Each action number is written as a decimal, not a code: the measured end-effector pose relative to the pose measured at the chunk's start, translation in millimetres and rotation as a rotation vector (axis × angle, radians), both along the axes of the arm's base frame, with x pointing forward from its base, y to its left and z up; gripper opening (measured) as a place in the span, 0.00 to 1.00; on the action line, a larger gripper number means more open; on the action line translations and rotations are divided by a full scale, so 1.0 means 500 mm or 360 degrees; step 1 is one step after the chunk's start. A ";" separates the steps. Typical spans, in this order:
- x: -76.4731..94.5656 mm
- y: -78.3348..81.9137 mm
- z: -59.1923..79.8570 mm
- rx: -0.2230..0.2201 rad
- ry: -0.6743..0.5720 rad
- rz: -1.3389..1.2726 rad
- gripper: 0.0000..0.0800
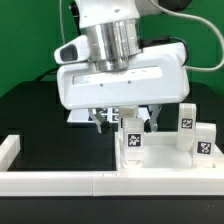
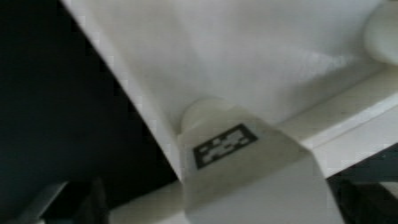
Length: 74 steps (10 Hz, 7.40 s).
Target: Assemble square table
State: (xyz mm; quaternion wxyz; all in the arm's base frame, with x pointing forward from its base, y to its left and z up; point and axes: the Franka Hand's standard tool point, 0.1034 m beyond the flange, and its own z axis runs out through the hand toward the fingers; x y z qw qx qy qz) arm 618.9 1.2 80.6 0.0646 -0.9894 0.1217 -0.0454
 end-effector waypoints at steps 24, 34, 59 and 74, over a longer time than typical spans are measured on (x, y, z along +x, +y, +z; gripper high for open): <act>0.015 0.010 -0.007 0.0109 0.0051 -0.0271 0.81; 0.020 -0.001 -0.014 0.0093 0.0063 -0.0687 0.38; 0.017 -0.005 -0.020 0.0016 0.0079 -0.0620 0.36; 0.019 0.005 -0.017 -0.0062 0.0005 0.0332 0.81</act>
Offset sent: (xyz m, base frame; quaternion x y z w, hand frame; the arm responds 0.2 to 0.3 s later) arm 0.0000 0.0000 0.0000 0.0000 0.0000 0.0000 1.0000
